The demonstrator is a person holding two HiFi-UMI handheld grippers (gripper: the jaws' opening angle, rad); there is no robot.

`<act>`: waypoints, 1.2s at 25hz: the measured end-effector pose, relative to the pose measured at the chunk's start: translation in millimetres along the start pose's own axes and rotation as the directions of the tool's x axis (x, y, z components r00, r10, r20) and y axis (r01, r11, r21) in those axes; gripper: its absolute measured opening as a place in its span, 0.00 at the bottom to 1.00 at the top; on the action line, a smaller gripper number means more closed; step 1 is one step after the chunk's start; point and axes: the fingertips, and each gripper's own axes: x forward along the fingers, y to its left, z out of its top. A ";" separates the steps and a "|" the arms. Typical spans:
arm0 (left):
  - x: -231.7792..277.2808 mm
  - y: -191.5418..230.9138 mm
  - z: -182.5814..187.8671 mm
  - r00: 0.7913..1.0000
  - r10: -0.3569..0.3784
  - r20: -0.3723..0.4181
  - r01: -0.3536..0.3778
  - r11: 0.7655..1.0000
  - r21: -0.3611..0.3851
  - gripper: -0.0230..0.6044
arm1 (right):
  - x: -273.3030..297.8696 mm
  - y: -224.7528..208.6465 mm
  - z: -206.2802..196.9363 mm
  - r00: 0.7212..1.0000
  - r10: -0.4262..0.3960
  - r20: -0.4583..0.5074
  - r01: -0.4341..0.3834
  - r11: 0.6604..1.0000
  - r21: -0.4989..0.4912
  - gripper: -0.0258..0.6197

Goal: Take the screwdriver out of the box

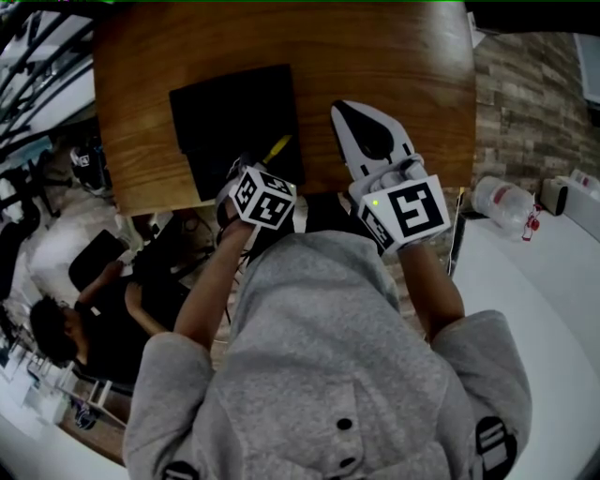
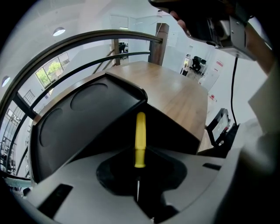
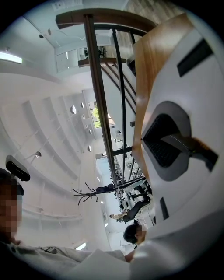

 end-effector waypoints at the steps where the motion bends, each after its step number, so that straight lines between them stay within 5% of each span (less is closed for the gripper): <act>1: -1.6 -0.1 -0.7 1.000 0.001 0.000 -0.001 1.000 0.002 0.17 | -1.3 1.3 1.4 1.000 -0.001 0.003 0.001 1.000 -0.001 0.06; 18: -28.7 -2.8 -3.0 0.997 0.038 0.067 -0.043 0.996 0.083 0.17 | -24.2 24.3 7.6 0.998 -0.037 0.047 0.037 0.999 -0.017 0.06; 30: -75.3 5.5 -13.4 0.982 0.092 0.166 -0.100 0.994 0.037 0.17 | -57.7 53.6 20.4 0.992 -0.083 0.091 0.087 0.995 -0.040 0.06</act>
